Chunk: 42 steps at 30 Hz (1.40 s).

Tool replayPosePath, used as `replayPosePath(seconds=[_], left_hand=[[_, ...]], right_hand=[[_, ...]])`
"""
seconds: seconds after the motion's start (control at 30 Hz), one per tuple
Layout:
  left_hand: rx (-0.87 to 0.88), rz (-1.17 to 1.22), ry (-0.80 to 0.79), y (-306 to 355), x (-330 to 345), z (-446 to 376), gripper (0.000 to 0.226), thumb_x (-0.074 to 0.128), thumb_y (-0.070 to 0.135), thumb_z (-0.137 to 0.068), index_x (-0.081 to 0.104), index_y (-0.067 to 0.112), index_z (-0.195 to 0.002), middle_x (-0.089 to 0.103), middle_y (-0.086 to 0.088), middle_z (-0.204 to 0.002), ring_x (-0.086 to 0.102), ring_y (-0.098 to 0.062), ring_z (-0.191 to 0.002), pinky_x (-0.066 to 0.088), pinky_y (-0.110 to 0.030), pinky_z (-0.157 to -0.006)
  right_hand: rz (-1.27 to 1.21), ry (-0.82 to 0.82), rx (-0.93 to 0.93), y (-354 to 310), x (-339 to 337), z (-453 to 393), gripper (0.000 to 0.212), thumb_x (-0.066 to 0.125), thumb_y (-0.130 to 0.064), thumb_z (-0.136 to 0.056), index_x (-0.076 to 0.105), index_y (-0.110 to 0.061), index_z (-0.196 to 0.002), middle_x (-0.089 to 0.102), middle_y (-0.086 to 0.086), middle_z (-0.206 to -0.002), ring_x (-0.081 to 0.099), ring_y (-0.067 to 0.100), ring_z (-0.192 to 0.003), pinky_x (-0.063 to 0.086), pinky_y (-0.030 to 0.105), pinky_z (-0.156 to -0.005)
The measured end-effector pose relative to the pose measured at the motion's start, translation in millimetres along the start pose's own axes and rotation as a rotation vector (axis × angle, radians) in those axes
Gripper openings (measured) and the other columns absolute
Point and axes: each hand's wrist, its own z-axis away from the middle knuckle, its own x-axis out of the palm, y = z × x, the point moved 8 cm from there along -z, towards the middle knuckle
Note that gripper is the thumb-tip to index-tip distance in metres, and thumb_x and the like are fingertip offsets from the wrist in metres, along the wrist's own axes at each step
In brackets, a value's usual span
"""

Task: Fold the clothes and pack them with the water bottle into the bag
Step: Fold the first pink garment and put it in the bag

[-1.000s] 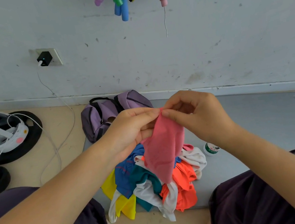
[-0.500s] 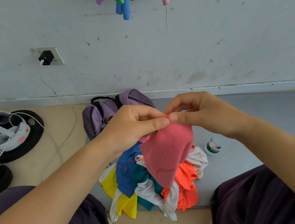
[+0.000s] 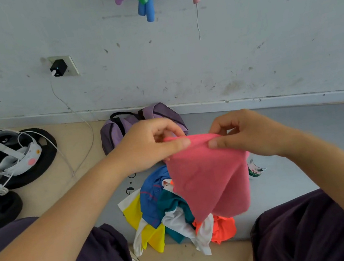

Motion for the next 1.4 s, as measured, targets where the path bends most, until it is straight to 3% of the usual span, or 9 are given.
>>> replayPosePath(seconds=[0.13, 0.3, 0.43, 0.7, 0.9, 1.1, 1.17, 1.3, 1.4], left_hand=[[0.063, -0.266, -0.044, 1.5, 15.0, 2.4, 0.021, 0.071, 0.041, -0.085, 0.076, 0.022, -0.088, 0.07, 0.005, -0.079, 0.062, -0.01, -0.074, 0.048, -0.033, -0.07], [0.133, -0.178, 0.21, -2.1, -22.3, -1.7, 0.009, 0.071, 0.024, -0.088, 0.078, 0.019, -0.089, 0.067, 0.01, -0.07, 0.058, 0.001, -0.063, 0.047, -0.025, -0.067], [0.104, -0.276, 0.316, -22.8, -54.5, -2.9, 0.009, 0.071, 0.022, -0.089, 0.078, 0.015, -0.087, 0.071, 0.005, -0.078, 0.063, -0.007, -0.076, 0.047, -0.028, -0.074], [-0.013, -0.415, 0.231, -61.9, -50.3, -7.9, 0.018, 0.07, 0.031, -0.088, 0.078, 0.016, -0.086, 0.07, -0.005, -0.071, 0.063, -0.021, -0.071, 0.046, -0.038, -0.068], [-0.056, -0.33, 0.224, -67.7, -47.2, -11.4, 0.009, 0.074, 0.025, -0.085, 0.073, 0.031, -0.079, 0.071, 0.014, -0.074, 0.062, 0.004, -0.072, 0.044, -0.011, -0.065], [-0.117, -0.049, 0.255, -68.6, -48.4, -12.3, 0.006, 0.066, 0.015, -0.092, 0.068, 0.015, -0.086, 0.066, -0.004, -0.082, 0.067, -0.024, -0.074, 0.061, -0.039, -0.073], [-0.148, 0.066, 0.294, -69.2, -48.6, -11.7, 0.012, 0.064, 0.02, -0.094, 0.064, 0.017, -0.083, 0.055, -0.002, -0.081, 0.063, -0.02, -0.067, 0.061, -0.034, -0.06], [-0.186, 0.11, 0.402, -71.3, -58.4, -8.8, 0.018, 0.069, 0.029, -0.09, 0.062, 0.016, -0.08, 0.058, 0.0, -0.068, 0.057, -0.021, -0.043, 0.046, -0.024, -0.042], [-0.196, 0.016, 0.533, -69.4, -70.2, -4.5, 0.021, 0.074, 0.031, -0.084, 0.062, 0.017, -0.074, 0.062, 0.006, -0.055, 0.049, -0.015, -0.033, 0.036, -0.018, -0.038]], right_hand=[[0.076, 0.022, -0.031, -2.1, 9.9, -2.5, 0.011, 0.075, -0.022, -0.083, 0.068, -0.029, -0.078, 0.06, -0.012, -0.07, 0.05, 0.001, -0.059, 0.039, 0.009, -0.06], [0.26, 0.081, 0.018, 13.7, -7.8, -4.5, 0.007, 0.071, -0.022, -0.086, 0.067, -0.026, -0.083, 0.059, -0.014, -0.07, 0.05, -0.006, -0.06, 0.039, 0.007, -0.06], [0.348, 0.158, 0.129, 38.5, -33.9, -3.6, 0.003, 0.069, -0.018, -0.087, 0.068, -0.021, -0.088, 0.06, -0.008, -0.078, 0.051, -0.01, -0.058, 0.039, 0.004, -0.051], [0.382, 0.199, 0.136, 48.5, -39.2, -3.7, 0.012, 0.067, -0.014, -0.087, 0.068, -0.025, -0.09, 0.063, -0.017, -0.079, 0.056, -0.011, -0.07, 0.04, 0.002, -0.057], [0.536, 0.293, 0.055, 39.6, -45.7, -7.0, 0.009, 0.065, -0.006, -0.086, 0.07, -0.014, -0.085, 0.059, -0.001, -0.086, 0.053, 0.014, -0.076, 0.041, 0.025, -0.072], [0.571, 0.418, 0.031, 38.3, -56.1, -3.1, 0.008, 0.062, -0.009, -0.091, 0.069, -0.011, -0.093, 0.046, -0.001, -0.103, 0.042, 0.021, -0.099, 0.034, 0.033, -0.092], [0.469, 0.393, 0.048, 40.3, -53.8, -1.9, 0.007, 0.057, -0.011, -0.094, 0.063, -0.012, -0.091, 0.052, -0.001, -0.096, 0.046, 0.022, -0.097, 0.034, 0.028, -0.083], [0.257, 0.319, 0.165, 51.1, -49.5, 0.1, 0.022, 0.058, -0.035, -0.095, 0.057, -0.018, -0.08, 0.061, -0.003, -0.057, 0.056, 0.011, -0.051, 0.041, 0.02, -0.048], [0.17, 0.358, 0.209, 51.7, -49.0, 0.4, 0.023, 0.07, -0.039, -0.086, 0.064, -0.019, -0.076, 0.056, -0.012, -0.045, 0.048, 0.001, -0.039, 0.038, 0.017, -0.043]])
